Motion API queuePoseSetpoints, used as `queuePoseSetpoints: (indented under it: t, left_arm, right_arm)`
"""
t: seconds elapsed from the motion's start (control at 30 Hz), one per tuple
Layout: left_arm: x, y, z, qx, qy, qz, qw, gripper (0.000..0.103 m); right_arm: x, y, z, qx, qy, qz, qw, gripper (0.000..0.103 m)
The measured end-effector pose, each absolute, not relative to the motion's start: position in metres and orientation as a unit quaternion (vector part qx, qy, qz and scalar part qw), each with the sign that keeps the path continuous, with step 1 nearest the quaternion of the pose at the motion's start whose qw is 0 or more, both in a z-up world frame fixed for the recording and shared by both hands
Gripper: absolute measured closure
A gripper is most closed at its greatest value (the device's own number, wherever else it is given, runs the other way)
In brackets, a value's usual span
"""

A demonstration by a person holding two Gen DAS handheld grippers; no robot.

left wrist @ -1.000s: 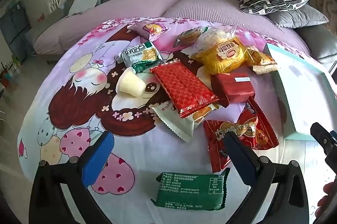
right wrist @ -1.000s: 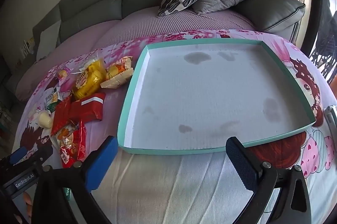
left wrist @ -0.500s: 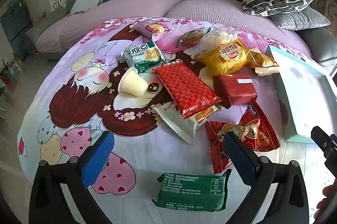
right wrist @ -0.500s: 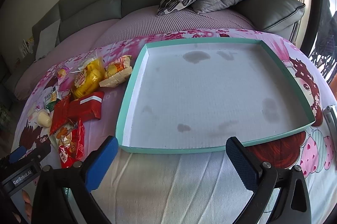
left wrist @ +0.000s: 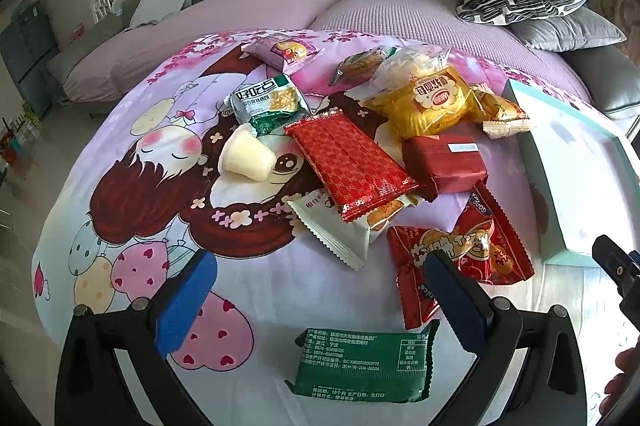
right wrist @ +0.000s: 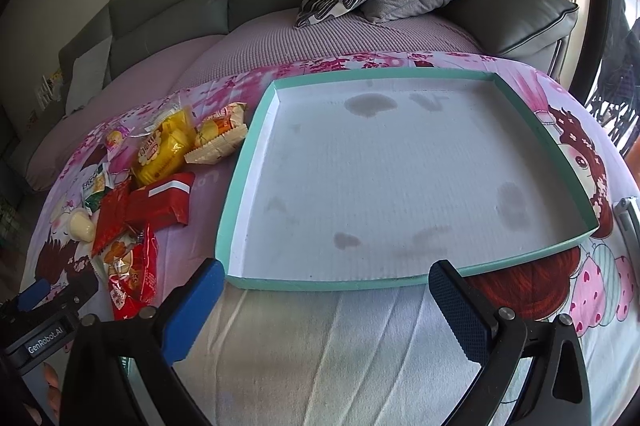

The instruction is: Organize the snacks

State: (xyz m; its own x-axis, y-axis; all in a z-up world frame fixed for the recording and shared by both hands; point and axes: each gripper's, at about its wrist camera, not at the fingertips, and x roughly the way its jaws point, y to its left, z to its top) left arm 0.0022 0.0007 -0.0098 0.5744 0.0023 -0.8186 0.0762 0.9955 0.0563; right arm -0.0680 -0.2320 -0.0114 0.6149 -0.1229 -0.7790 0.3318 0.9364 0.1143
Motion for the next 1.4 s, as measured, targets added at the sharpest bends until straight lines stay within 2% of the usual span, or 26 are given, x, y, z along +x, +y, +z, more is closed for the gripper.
queuePoseSetpoints:
  t: [1.4]
  left_arm:
    - [0.0027,-0.0023,-0.0151,0.058,0.47,-0.017,0.88,0.0]
  right_arm:
    - [-0.0676,-0.2322,-0.0136,0.121,0.426,-0.127,0.888,0.0]
